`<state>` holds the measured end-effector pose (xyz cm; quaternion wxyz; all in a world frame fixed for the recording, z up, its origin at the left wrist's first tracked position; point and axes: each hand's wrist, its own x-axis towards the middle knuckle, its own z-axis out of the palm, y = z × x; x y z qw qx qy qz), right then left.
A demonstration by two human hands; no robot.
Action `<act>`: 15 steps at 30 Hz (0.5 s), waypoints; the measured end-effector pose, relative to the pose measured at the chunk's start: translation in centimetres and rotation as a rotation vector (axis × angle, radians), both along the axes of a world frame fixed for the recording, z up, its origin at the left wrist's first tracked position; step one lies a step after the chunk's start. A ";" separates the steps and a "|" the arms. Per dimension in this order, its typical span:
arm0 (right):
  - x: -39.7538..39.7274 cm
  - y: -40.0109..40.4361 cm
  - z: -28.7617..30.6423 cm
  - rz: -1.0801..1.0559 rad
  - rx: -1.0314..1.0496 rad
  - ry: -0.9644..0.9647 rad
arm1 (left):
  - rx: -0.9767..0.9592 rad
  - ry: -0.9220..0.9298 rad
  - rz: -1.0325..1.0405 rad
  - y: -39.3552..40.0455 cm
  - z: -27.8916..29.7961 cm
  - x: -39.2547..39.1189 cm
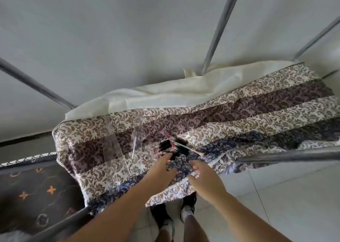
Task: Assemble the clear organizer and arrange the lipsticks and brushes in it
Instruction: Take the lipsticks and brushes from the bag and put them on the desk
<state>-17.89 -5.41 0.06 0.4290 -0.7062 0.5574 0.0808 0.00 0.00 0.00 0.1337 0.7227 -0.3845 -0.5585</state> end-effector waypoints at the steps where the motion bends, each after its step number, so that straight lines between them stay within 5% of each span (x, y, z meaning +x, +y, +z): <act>1: 0.8 -1.2 -1.7 0.004 -0.061 -0.006 | -0.031 -0.029 0.021 -0.9 -1.5 -0.1; 10: 4.9 -8.4 -12.5 0.340 -0.399 0.112 | -0.101 -0.703 -0.357 -5.3 -11.9 2.3; 15: 6.2 -8.7 -14.7 0.452 -0.455 0.177 | -0.159 -0.898 -0.560 -7.2 -13.5 2.7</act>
